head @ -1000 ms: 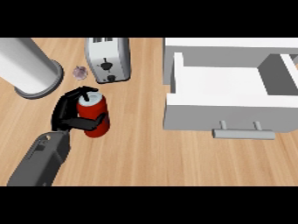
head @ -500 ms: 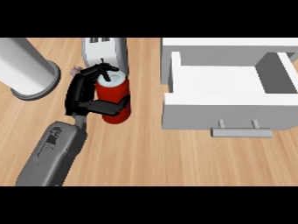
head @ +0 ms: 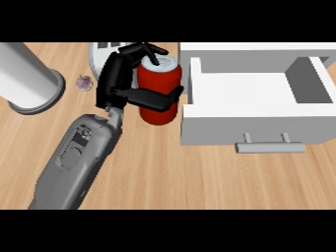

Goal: Pick up the can, place it into the drawer and close the drawer

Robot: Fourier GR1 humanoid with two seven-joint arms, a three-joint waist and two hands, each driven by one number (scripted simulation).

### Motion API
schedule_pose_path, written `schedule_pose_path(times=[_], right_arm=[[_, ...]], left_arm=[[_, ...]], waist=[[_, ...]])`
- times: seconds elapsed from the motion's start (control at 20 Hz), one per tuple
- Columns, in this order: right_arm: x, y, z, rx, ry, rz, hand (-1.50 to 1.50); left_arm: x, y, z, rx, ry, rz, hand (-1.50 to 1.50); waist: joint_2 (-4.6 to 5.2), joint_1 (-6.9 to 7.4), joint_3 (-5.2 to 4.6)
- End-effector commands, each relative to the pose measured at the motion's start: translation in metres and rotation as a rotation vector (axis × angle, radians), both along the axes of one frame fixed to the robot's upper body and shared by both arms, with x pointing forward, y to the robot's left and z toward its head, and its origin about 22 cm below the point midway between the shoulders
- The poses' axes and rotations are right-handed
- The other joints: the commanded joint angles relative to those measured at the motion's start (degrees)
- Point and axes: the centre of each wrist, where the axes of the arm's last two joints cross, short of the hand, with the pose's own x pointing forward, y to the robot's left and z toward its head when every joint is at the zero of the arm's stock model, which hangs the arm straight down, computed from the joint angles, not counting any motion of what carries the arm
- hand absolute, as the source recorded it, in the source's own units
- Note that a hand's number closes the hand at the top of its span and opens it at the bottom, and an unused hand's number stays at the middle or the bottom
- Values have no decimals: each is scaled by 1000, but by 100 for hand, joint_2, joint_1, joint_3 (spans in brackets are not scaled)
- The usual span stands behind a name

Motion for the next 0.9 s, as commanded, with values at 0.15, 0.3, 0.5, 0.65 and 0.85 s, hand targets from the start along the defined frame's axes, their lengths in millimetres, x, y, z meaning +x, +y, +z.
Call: schedule_pose_path(times=[0.15,0.3,0.5,0.65,0.85], right_arm=[[9,-9,14,-4,-1,-4,-150],[7,0,0,-14,5,8,-150],[21,-23,14,-11,-5,4,-150],[3,-1,23,-22,0,10,-150],[16,-11,5,-30,-1,27,-150]], left_arm=[[12,-50,67,38,-56,-22,150],[24,-65,81,19,-27,-32,150],[35,-87,95,29,-50,-11,150],[30,-106,111,55,-42,-3,150],[37,-120,114,70,-30,-8,150]], waist=[[13,-19,-1],[20,-63,-1],[41,-121,1],[22,-136,-1],[39,-162,3]])
